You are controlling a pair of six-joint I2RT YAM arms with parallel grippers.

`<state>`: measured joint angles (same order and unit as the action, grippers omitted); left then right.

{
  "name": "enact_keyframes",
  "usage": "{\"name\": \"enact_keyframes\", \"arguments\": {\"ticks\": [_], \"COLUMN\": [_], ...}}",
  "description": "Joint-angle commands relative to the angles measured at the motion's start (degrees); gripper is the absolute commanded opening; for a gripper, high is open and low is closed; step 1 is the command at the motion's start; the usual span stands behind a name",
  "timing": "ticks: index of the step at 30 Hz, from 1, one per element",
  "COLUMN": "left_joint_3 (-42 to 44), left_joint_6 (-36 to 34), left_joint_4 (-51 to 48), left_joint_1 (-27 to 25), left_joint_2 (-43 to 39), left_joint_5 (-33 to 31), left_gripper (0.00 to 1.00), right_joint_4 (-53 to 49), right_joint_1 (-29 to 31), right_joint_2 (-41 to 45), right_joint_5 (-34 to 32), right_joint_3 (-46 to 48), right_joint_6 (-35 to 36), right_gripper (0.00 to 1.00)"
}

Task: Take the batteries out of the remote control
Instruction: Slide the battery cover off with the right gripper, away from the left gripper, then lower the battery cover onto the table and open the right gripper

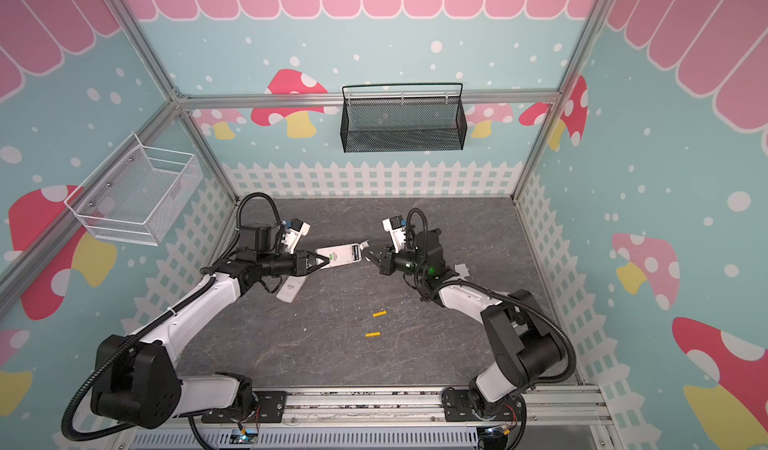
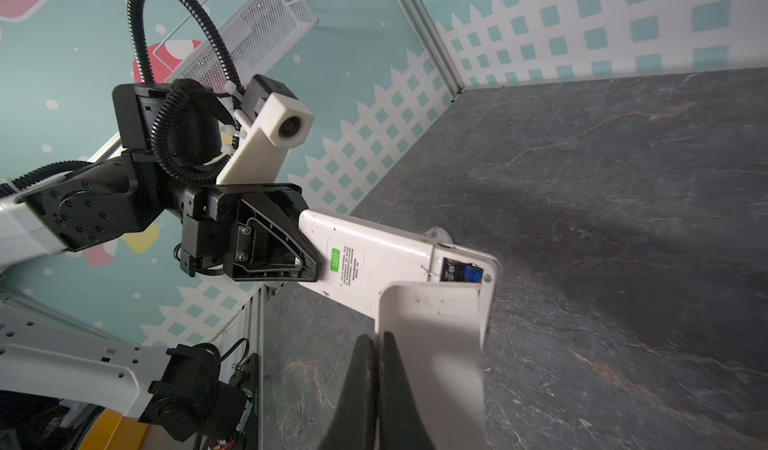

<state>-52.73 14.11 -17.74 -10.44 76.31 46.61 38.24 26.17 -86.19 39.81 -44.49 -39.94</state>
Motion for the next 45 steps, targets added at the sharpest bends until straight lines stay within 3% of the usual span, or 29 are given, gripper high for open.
{"name": "enact_keyframes", "arguments": {"ticks": [1,6,11,19,24,30,32,37,41,45], "left_joint_3": [0.57,0.87,1.67,2.3,2.16,1.08,0.74,0.6,-0.22,-1.65], "left_joint_6": [-0.28,0.07,2.58,6.71,8.3,9.36,8.57,9.62,9.76,11.38], "left_joint_4": [1.69,2.09,3.32,5.43,6.48,6.66,6.25,6.92,6.68,7.33], "left_joint_1": [-0.53,-2.22,-3.37,-6.19,-7.27,-8.32,-8.65,-9.49,-9.69,-10.04], "left_joint_2": [0.49,1.62,3.02,5.87,8.2,10.62,11.2,13.3,15.66,18.19], "left_joint_5": [0.32,-0.49,-1.37,-4.05,-3.91,-4.2,-4.28,-4.04,-4.51,-3.48], "left_gripper": [0.0,0.0,0.0,0.0,0.0,0.0,0.0,0.0,0.0,0.0], "right_joint_4": [-6.22,-12.49,-19.84,-22.26,-25.37,-26.94,-27.63,-28.14,-28.1,-29.5], "right_joint_1": [-3.76,-10.32,-16.07,-23.85,-24.83,-24.94,-24.94,-24.95,-24.94,-24.66], "right_joint_2": [4.08,8.47,5.54,-9.46,-17.75,-21.71,-22.09,-20.45,-15.44,-9.12], "right_joint_5": [-2.67,-9.28,-17.23,-22.83,-25.1,-25.7,-26.01,-26.78,-27.43,-27.75], "right_joint_3": [1.46,4.38,3.09,-3.55,-9.38,-12.15,-12.63,-12.49,-10.1,-6.33], "right_joint_6": [3.74,8.61,14.97,19.4,19.4,19.45,19.16,18.15,17.97,15.96], "right_gripper": [0.0,0.0,0.0,0.0,0.0,0.02,0.07,0.36,0.46,0.48]}}
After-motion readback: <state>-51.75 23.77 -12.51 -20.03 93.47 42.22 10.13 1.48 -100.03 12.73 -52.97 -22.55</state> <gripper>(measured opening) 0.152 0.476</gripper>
